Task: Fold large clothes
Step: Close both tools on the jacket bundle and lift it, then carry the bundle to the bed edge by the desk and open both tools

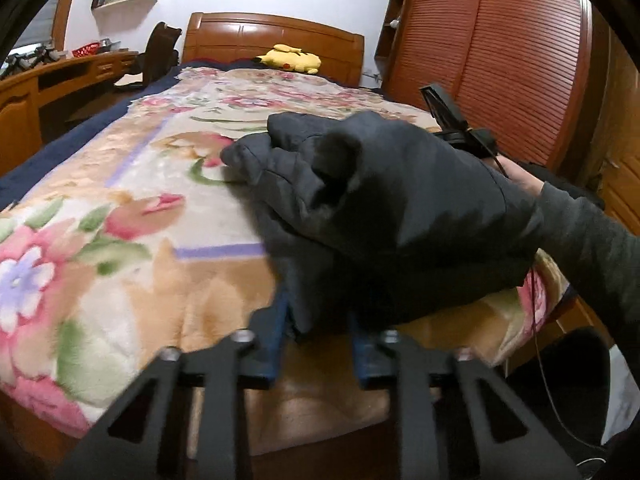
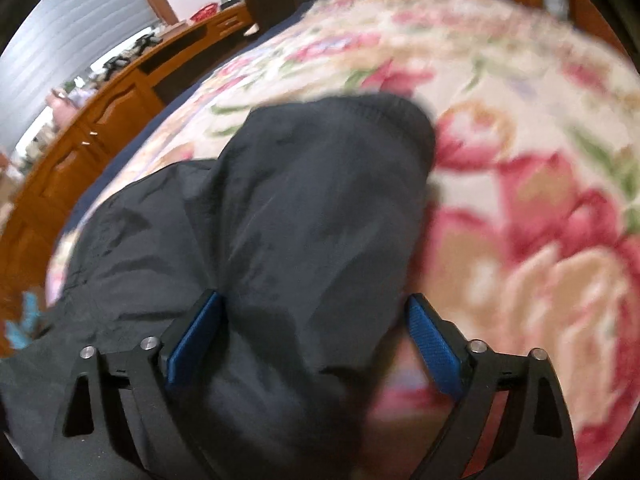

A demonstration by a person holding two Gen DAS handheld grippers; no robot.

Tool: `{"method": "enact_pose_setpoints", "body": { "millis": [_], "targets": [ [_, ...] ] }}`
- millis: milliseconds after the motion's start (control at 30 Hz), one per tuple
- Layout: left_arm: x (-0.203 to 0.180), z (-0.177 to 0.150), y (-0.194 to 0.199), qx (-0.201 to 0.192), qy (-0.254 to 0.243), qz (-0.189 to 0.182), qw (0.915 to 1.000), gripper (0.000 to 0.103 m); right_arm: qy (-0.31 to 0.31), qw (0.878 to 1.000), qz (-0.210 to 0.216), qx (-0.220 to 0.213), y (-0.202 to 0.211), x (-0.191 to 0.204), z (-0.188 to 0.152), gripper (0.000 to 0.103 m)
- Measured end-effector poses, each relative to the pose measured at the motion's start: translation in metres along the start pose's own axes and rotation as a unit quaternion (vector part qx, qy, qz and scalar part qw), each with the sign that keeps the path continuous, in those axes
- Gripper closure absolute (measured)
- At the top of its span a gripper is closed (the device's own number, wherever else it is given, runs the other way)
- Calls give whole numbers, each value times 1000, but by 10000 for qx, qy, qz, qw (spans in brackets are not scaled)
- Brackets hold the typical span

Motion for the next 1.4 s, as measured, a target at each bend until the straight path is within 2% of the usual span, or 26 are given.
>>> {"method": "enact_pose_setpoints", "body": {
  "millis": [33, 100, 167, 300, 467, 667, 833, 967, 1200, 1300, 1367, 1400],
  "targets": [
    [0, 1, 0, -12, -22, -40, 10000, 94, 100, 9999, -87, -48, 1, 6, -1, 36],
    [4, 4, 5, -74, 45, -122, 9999, 96, 188, 9997, -134, -50, 4, 14, -1, 55],
    [7, 7, 12, -194, 12, -57, 9998, 97, 399, 9988, -250, -137, 11, 29, 2, 65],
    [33, 13, 27, -514, 168, 349, 9979, 98, 813, 9954, -399, -319, 10, 70, 13, 72],
    [83, 17, 47, -742, 409, 805, 9931, 99, 1345, 9891, -348, -494, -12, 131, 27, 76],
    [152, 21, 67, -905, 571, 1567, 9818, 99, 1802, 9827, -231, -348, -69, 196, 42, 78],
    [214, 24, 80, -881, 764, 2285, 9665, 99, 2148, 9764, -69, -195, -126, 262, 61, 78],
    [255, 20, 89, -877, 987, 2591, 9568, 99, 2414, 9703, 39, -170, -161, 313, 73, 78],
    [322, 13, 105, -889, 1401, 3181, 9334, 99, 2583, 9649, 342, -321, -208, 384, 99, 78],
    [344, 8, 101, -815, 1520, 3426, 9235, 99, 2561, 9648, 401, -455, -219, 403, 109, 78],
    [356, 0, 91, -624, 1607, 3525, 9198, 99, 2474, 9670, 409, -441, -227, 409, 109, 74],
    [360, -6, 85, -528, 1644, 3562, 9183, 99, 2453, 9680, 414, -324, -233, 409, 106, 67]
  ]
}}
Point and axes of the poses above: each gripper's, at about its wrist camera, not at the fingertips, and y roughly against the way its jaws point, x to its left, z to its top, the point moved 2 cm from there along -y, roughly the way its jaws point, and after that the axes turned 13 degrees about z, right-handed, at the moved point
